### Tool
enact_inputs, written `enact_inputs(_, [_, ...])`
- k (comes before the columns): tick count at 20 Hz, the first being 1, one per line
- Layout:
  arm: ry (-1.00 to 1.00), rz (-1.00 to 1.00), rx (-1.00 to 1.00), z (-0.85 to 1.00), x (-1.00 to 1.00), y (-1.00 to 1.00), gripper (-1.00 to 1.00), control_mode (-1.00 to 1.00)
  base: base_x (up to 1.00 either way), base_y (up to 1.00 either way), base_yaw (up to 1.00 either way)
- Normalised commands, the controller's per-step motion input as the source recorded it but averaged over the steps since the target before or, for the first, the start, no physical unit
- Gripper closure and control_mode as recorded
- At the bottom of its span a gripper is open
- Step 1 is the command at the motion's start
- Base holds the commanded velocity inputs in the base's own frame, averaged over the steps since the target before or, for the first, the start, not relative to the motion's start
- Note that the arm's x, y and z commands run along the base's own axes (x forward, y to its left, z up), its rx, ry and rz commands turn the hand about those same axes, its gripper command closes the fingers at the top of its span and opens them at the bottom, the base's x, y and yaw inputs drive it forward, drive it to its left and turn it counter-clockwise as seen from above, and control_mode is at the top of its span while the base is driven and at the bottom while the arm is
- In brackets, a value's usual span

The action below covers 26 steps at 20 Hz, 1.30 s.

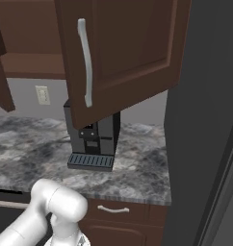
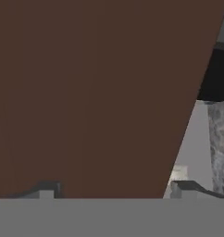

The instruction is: Close all open cabinet doors.

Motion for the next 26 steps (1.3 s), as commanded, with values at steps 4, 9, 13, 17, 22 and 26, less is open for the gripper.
enact_inputs(4, [0.19,-0.16,0.15,0.08,0.36,-0.34,-1.0,-1.0,0.0,0.0,0.0])
enact_inputs(9, [0.2,-0.1,0.13,0.14,0.42,-0.35,-1.0,-1.0,0.0,0.0,0.0])
enact_inputs(13, [0.23,-0.03,0.18,0.06,0.45,-0.39,-1.0,-1.0,0.0,0.0,0.0])
enact_inputs(17, [0.15,0.0,0.14,-0.04,0.54,-0.51,-1.0,-1.0,0.0,0.0,0.0])
enact_inputs(22, [0.13,0.0,0.12,-0.13,0.49,-0.58,-1.0,-1.0,0.0,0.0,0.0])
enact_inputs(26, [0.1,0.0,0.11,-0.2,0.51,-0.46,-1.0,-1.0,0.0,0.0,0.0])
